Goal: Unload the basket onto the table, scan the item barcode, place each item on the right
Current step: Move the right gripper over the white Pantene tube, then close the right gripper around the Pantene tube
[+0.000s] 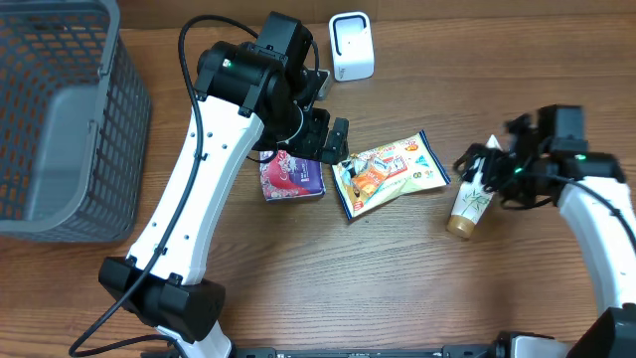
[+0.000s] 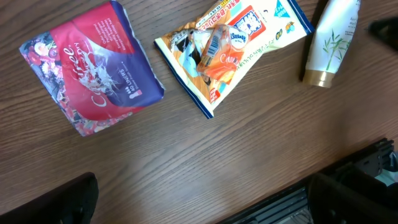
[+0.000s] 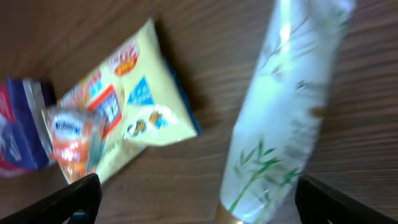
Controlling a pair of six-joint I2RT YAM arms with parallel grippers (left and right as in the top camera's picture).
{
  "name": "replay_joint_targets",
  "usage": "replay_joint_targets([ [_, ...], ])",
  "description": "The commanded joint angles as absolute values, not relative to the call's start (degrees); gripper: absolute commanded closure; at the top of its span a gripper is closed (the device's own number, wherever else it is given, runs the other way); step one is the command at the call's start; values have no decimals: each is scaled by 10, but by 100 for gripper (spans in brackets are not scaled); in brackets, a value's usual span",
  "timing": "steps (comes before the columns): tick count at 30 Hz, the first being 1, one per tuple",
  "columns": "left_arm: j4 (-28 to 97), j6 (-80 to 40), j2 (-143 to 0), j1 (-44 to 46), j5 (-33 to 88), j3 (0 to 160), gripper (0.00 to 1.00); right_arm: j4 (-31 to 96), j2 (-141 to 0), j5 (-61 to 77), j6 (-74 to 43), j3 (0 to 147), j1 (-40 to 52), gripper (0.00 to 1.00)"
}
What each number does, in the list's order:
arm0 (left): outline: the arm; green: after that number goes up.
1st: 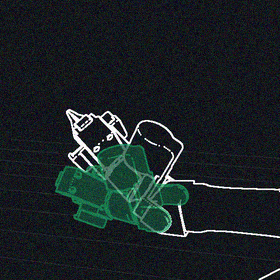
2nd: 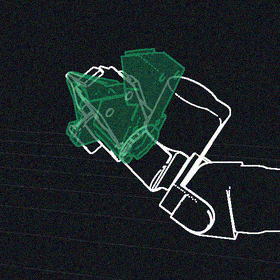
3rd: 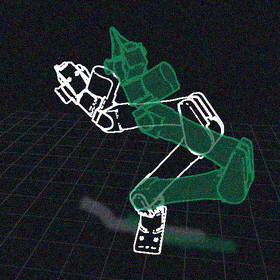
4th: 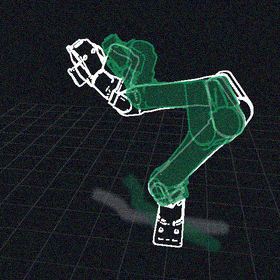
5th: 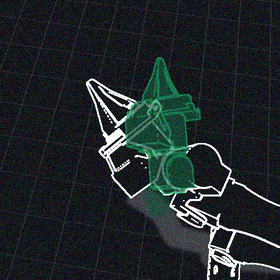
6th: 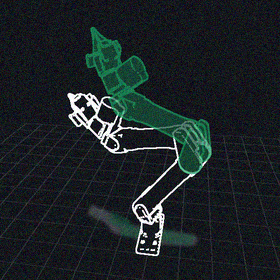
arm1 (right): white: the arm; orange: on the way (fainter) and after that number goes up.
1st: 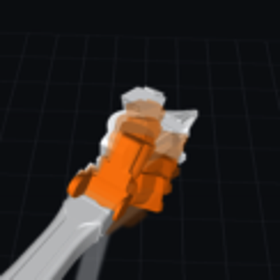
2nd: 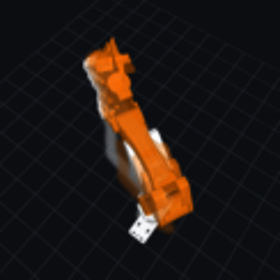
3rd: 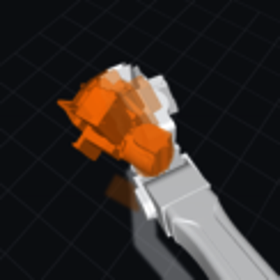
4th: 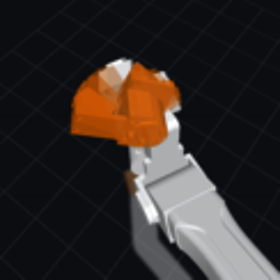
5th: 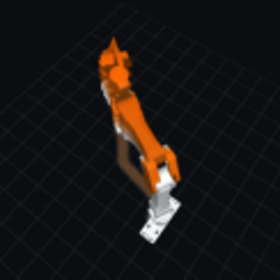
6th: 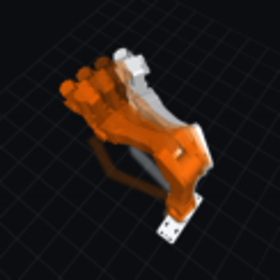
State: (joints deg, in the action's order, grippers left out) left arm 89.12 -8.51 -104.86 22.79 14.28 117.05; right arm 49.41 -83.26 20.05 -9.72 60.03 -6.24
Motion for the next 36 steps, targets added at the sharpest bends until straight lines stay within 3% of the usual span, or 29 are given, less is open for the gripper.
replay_joint_targets([
  [1, 891, -73, -1050, 229, 139, 1168, 0, 487, -818, 180, -121, 615, -90, 0],
  [9, 891, -73, -1050, 229, 139, 1168, 0, 479, -868, 176, -141, 582, -95, 0],
  [13, 891, -73, -1050, 229, 140, 1168, 0, 477, -898, 165, -152, 582, -95, 7],
  [19, 891, -73, -1050, 229, 139, 1168, 0, 479, -920, 96, -201, 581, -95, 8],
  [28, 891, -73, -1050, 229, 139, 1168, 0, 452, -936, 106, -202, 557, -93, 6],
  [36, 891, -73, -1050, 229, 140, 1168, 0, 415, -936, 157, -197, 543, -93, 29],
])
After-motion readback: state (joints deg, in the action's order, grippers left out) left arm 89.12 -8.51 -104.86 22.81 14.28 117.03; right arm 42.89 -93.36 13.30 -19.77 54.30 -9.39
